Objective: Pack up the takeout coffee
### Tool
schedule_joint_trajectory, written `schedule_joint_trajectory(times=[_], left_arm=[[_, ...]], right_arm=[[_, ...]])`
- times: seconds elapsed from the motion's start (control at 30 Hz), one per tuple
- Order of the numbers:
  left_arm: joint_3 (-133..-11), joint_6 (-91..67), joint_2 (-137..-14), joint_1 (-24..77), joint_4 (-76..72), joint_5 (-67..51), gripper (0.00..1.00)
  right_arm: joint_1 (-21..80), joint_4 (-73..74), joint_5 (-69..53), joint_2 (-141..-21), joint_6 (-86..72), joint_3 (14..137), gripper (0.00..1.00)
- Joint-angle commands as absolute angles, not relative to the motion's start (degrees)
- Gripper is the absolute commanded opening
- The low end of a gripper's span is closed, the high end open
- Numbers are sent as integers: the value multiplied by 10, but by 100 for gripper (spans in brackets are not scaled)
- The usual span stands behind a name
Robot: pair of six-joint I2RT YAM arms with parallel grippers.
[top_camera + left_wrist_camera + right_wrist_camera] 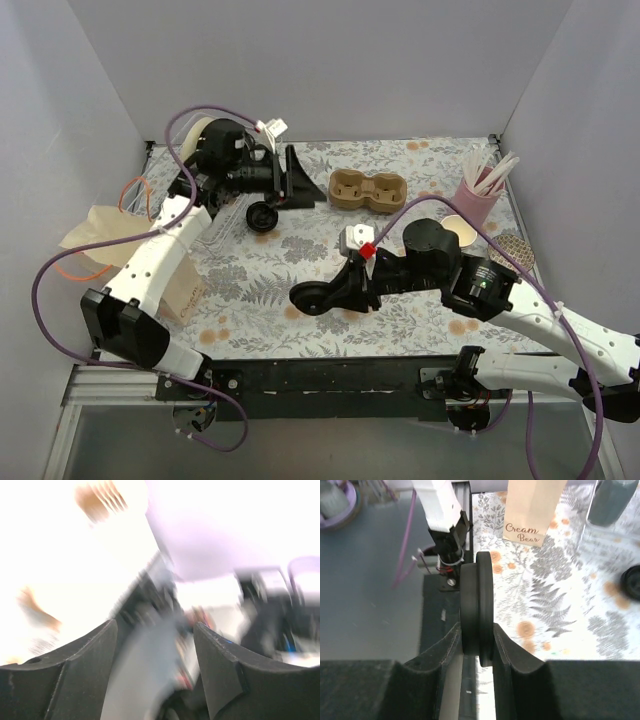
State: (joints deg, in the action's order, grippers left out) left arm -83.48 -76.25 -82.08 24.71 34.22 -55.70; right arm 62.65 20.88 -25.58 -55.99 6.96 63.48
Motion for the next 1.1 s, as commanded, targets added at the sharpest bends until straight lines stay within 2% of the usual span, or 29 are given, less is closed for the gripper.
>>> schedule_joint_trajectory(times=[0.0, 0.07, 0.13, 0.2, 0.27, 0.43, 0.63, 0.7, 0.87, 1.07], left_arm=[[-953, -729, -834, 213, 380, -316, 64], [-967, -723, -830, 214, 374, -264, 68], [-959, -726, -808, 213, 381, -162, 73], [-917, -715, -774, 212, 362, -135, 83], [-873, -701, -755, 212, 343, -138, 98], [-769, -701, -686, 213, 307, -191, 98], [-653, -683, -646, 227, 289, -286, 93], [-634, -678, -646, 250, 292, -280, 88], [-579, -686, -649, 303, 248, -286, 88], [-553, -690, -688, 338, 209, -313, 80]], right_arm=[[625, 167, -201, -566, -123, 657, 1], [616, 207, -159, -584, -178, 683, 1], [601, 225, -154, -593, -208, 684, 1], [556, 216, -180, -589, -253, 663, 1], [473, 190, -256, -576, -306, 637, 1], [354, 215, -337, -568, -332, 579, 1], [316, 206, -380, -577, -344, 514, 1], [303, 199, -385, -587, -351, 503, 1], [270, 172, -422, -618, -349, 483, 2], [245, 162, -427, -663, -339, 482, 3]])
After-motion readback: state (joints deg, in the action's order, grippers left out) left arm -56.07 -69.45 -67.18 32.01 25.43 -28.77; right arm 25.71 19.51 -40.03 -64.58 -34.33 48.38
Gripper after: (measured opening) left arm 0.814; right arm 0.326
